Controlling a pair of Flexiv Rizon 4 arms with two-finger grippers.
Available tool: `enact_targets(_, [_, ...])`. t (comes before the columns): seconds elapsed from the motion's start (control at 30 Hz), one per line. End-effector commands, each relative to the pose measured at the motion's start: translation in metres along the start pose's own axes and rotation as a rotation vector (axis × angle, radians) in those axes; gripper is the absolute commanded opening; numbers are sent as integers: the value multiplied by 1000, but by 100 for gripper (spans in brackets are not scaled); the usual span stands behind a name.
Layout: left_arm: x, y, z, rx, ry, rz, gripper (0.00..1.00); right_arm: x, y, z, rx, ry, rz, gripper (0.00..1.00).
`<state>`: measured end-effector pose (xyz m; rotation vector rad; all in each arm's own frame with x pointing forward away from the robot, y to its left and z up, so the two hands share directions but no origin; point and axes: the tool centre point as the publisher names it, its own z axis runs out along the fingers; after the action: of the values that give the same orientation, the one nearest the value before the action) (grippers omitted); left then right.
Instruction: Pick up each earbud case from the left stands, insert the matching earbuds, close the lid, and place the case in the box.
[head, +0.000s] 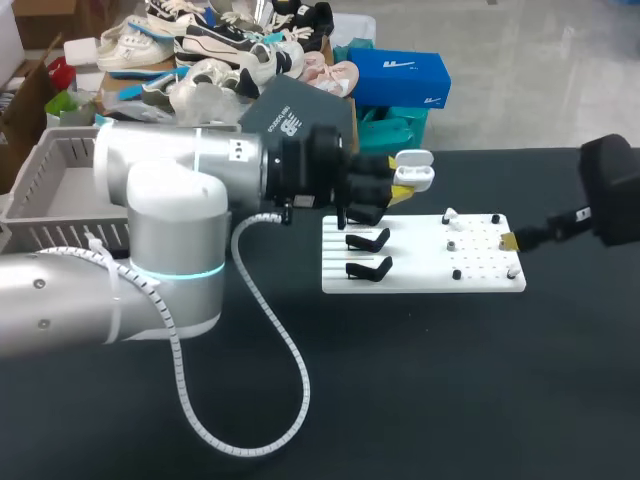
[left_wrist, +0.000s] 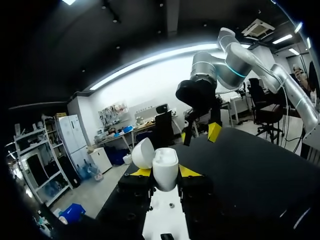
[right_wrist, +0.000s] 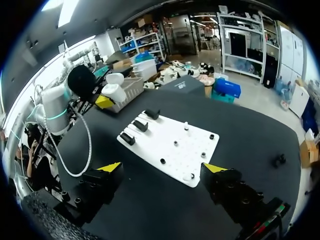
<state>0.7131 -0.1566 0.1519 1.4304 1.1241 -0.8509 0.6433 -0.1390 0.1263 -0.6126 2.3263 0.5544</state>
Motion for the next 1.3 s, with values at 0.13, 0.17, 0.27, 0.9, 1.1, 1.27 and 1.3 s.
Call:
enact_targets(0.13, [14, -5, 3, 11, -28, -1, 0, 7, 4, -4, 101, 17, 20, 100])
enact_targets(0.17, [16, -6, 3, 9, -33, -9, 0, 7, 4, -4, 102, 21, 22, 100])
enact_targets(0.27, [20, -7, 2, 2, -48, -31, 0, 7, 4, -4, 107, 26, 27, 100])
enact_targets(0.9, [29, -2, -5, 14, -38, -88, 0, 14, 3, -2, 121, 41, 29, 100])
enact_targets(1.1, [29, -2, -5, 14, -38, -88, 0, 23, -2, -3, 167, 64, -4, 100])
enact_targets(1.27, [29, -2, -5, 14, -38, -88, 0, 26, -5, -1, 284, 122, -37, 100])
enact_targets(1.3, [29, -2, -5, 14, -38, -88, 0, 27, -6, 1, 311, 132, -38, 100])
